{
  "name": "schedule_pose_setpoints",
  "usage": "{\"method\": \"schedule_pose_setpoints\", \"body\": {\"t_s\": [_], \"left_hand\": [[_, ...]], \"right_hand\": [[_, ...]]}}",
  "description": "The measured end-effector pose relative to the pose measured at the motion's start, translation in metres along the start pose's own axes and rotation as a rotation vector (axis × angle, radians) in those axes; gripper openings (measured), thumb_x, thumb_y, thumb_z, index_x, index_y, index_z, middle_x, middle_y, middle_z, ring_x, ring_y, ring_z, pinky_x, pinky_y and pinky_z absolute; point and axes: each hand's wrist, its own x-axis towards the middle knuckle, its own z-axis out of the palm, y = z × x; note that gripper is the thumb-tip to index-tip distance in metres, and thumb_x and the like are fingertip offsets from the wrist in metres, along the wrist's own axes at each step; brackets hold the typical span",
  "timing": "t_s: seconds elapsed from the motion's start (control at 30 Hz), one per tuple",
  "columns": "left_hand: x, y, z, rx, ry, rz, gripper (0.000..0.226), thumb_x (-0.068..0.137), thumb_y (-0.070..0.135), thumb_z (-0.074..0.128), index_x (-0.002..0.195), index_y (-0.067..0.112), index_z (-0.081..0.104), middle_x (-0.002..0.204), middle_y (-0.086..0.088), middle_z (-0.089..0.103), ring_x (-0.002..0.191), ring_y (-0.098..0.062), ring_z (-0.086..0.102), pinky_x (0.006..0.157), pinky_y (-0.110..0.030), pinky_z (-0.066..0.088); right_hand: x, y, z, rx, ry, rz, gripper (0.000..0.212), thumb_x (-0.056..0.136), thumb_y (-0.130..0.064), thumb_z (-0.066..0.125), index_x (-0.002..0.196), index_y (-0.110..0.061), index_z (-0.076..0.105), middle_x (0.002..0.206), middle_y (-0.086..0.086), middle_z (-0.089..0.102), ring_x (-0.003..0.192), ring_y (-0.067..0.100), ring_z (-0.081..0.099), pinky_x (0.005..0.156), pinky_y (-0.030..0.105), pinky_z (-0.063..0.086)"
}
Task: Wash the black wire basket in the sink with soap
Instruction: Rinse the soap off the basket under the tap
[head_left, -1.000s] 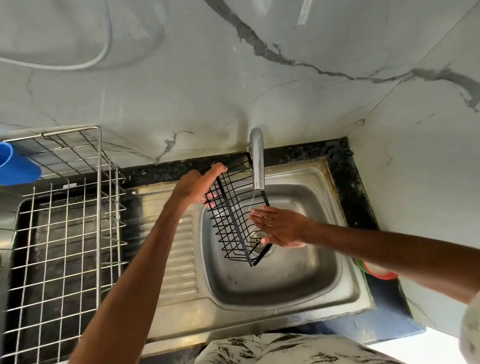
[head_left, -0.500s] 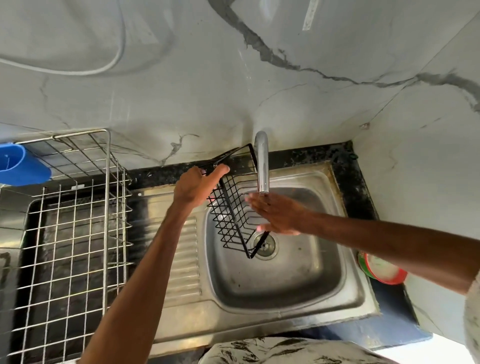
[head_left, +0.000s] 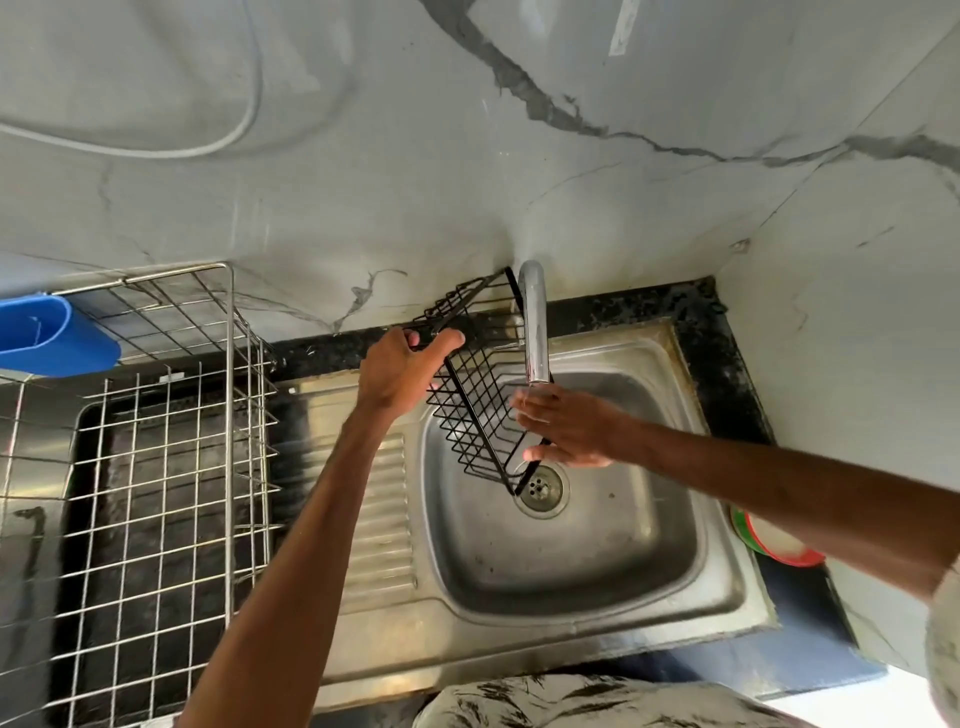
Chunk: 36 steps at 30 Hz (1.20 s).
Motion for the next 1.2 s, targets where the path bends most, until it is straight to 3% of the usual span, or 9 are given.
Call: {"method": "schedule_pose_setpoints", "body": {"t_s": [0.1, 0.2, 0.3, 0.4, 0.5, 0.63, 0.93, 1.07, 1.2], "left_hand": [[-0.003, -0.004, 0.0, -0.089, 0.05, -0.02, 0.07, 0.068, 0.081, 0.06, 0.083, 0.013, 0.059, 0.064, 0.007, 0.057, 0.06, -0.018, 0.064, 0.078, -0.057, 0.061], [-0.009, -0.012, 0.004, -0.157, 0.074, -0.048, 0.063, 0.071, 0.079, 0.061, 0.066, 0.017, 0.048, 0.056, 0.009, 0.046, 0.058, -0.02, 0.053, 0.076, -0.06, 0.061], [-0.022, -0.021, 0.011, -0.265, 0.125, -0.13, 0.076, 0.067, 0.083, 0.067, 0.089, 0.012, 0.057, 0.074, 0.004, 0.06, 0.066, -0.017, 0.063, 0.075, -0.055, 0.064], [-0.043, -0.02, 0.021, -0.37, 0.167, -0.189, 0.091, 0.062, 0.086, 0.069, 0.116, 0.013, 0.059, 0.106, -0.002, 0.068, 0.093, -0.022, 0.07, 0.08, -0.051, 0.064], [-0.058, -0.022, 0.03, -0.466, 0.165, -0.222, 0.104, 0.057, 0.092, 0.067, 0.122, 0.012, 0.06, 0.114, -0.006, 0.071, 0.095, -0.024, 0.074, 0.08, -0.05, 0.065], [-0.068, -0.027, 0.028, -0.537, 0.106, -0.241, 0.106, 0.056, 0.085, 0.073, 0.129, 0.01, 0.056, 0.122, -0.01, 0.068, 0.102, -0.024, 0.073, 0.084, -0.045, 0.065], [-0.078, -0.009, -0.028, -0.255, -0.317, -0.289, 0.117, 0.032, 0.116, 0.037, 0.114, 0.037, 0.061, 0.119, -0.004, 0.066, 0.112, -0.024, 0.063, 0.114, -0.063, 0.039], [-0.058, -0.004, -0.037, -0.329, -0.326, -0.306, 0.126, 0.049, 0.105, 0.058, 0.152, 0.034, 0.046, 0.157, -0.008, 0.047, 0.134, -0.028, 0.055, 0.111, -0.065, 0.041], [-0.041, -0.011, -0.033, -0.425, -0.32, -0.36, 0.115, 0.056, 0.084, 0.08, 0.151, 0.031, 0.042, 0.147, -0.011, 0.057, 0.125, -0.036, 0.065, 0.101, -0.062, 0.053]], "right_hand": [[-0.007, -0.007, 0.015, 0.247, -0.049, 0.052, 0.083, 0.094, -0.065, -0.01, 0.159, -0.014, -0.005, 0.166, 0.006, -0.008, 0.153, 0.018, -0.013, 0.122, 0.032, -0.013], [-0.012, -0.013, 0.028, 0.416, 0.056, 0.086, 0.073, 0.103, -0.06, 0.01, 0.16, -0.015, 0.02, 0.166, 0.002, 0.008, 0.155, 0.014, 0.0, 0.126, 0.034, -0.001], [-0.014, -0.028, 0.051, 0.765, 0.424, 0.362, 0.043, 0.105, -0.042, 0.042, 0.139, -0.019, 0.056, 0.153, 0.001, 0.047, 0.146, 0.016, 0.037, 0.117, 0.044, 0.038], [-0.001, -0.05, 0.051, 0.986, 0.83, 0.733, 0.033, 0.093, -0.019, 0.066, 0.125, -0.012, 0.058, 0.127, 0.005, 0.057, 0.12, 0.021, 0.054, 0.099, 0.041, 0.049], [0.017, -0.059, 0.036, 1.402, 0.677, 1.116, 0.053, 0.093, -0.02, 0.068, 0.14, -0.006, 0.046, 0.136, 0.01, 0.051, 0.12, 0.024, 0.054, 0.084, 0.021, 0.046], [0.023, -0.057, 0.028, 2.061, 0.586, 0.946, 0.026, 0.108, -0.019, 0.045, 0.123, -0.001, 0.055, 0.111, 0.021, 0.073, 0.086, 0.033, 0.076, 0.075, 0.047, 0.061], [0.008, -0.043, 0.027, 1.983, 0.545, 0.804, 0.031, 0.108, -0.023, 0.047, 0.123, 0.004, 0.054, 0.101, 0.02, 0.075, 0.082, 0.036, 0.076, 0.063, 0.036, 0.063], [0.01, -0.041, 0.018, 1.992, 0.484, 0.744, 0.028, 0.107, -0.019, 0.048, 0.124, 0.002, 0.057, 0.102, 0.019, 0.075, 0.084, 0.037, 0.076, 0.065, 0.038, 0.064], [0.013, -0.04, 0.011, 1.976, 0.452, 0.758, 0.027, 0.108, -0.019, 0.045, 0.122, 0.0, 0.059, 0.102, 0.019, 0.076, 0.085, 0.036, 0.076, 0.071, 0.045, 0.064]]}}
